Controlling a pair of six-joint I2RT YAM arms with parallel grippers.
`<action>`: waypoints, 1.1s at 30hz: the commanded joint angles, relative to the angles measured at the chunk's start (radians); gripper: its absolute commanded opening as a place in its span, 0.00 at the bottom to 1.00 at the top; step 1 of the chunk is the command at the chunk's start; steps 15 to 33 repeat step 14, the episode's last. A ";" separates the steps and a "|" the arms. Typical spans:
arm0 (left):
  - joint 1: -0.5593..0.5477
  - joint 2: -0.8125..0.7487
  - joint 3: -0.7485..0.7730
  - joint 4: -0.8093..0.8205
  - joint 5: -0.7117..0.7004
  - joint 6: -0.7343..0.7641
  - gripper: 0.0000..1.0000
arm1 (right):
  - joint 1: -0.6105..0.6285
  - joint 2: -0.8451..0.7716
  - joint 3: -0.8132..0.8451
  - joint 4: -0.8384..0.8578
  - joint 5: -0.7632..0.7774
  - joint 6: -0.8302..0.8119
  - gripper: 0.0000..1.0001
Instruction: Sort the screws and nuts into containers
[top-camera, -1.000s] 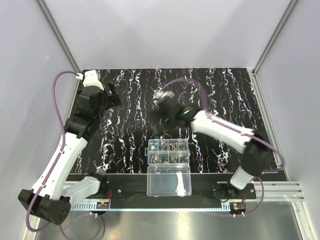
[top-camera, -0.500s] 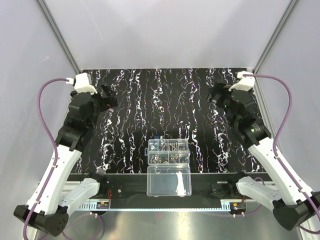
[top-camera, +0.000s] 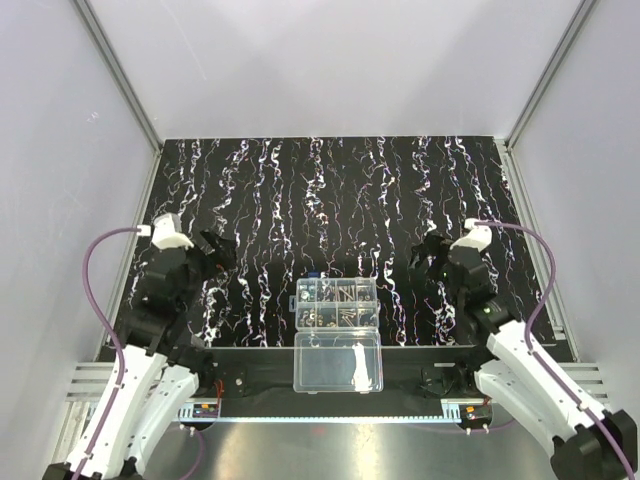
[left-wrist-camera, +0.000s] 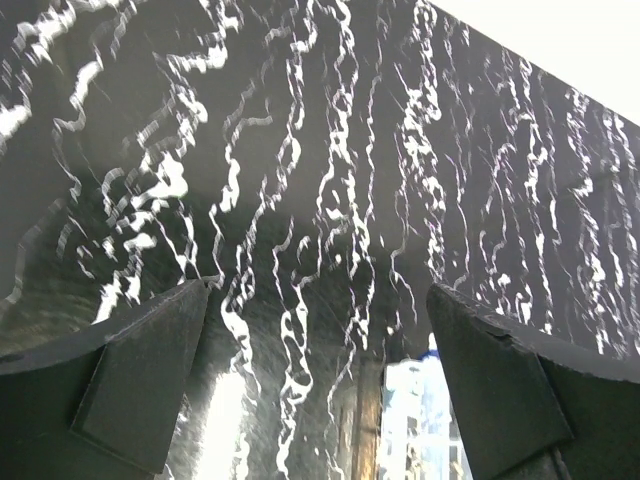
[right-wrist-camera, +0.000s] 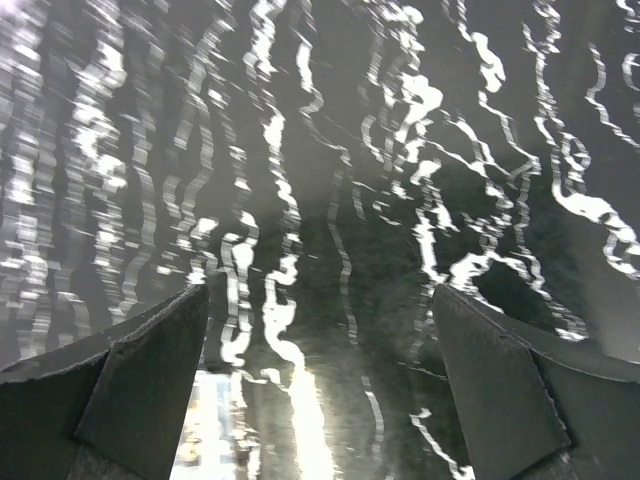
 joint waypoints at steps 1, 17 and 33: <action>0.005 -0.057 -0.035 0.057 0.072 -0.042 0.99 | -0.003 -0.083 -0.030 0.104 -0.031 0.081 0.99; 0.005 -0.157 -0.087 0.083 0.062 -0.016 0.99 | -0.003 -0.108 -0.019 0.090 -0.095 0.068 1.00; 0.005 -0.157 -0.087 0.083 0.062 -0.016 0.99 | -0.003 -0.108 -0.019 0.090 -0.095 0.068 1.00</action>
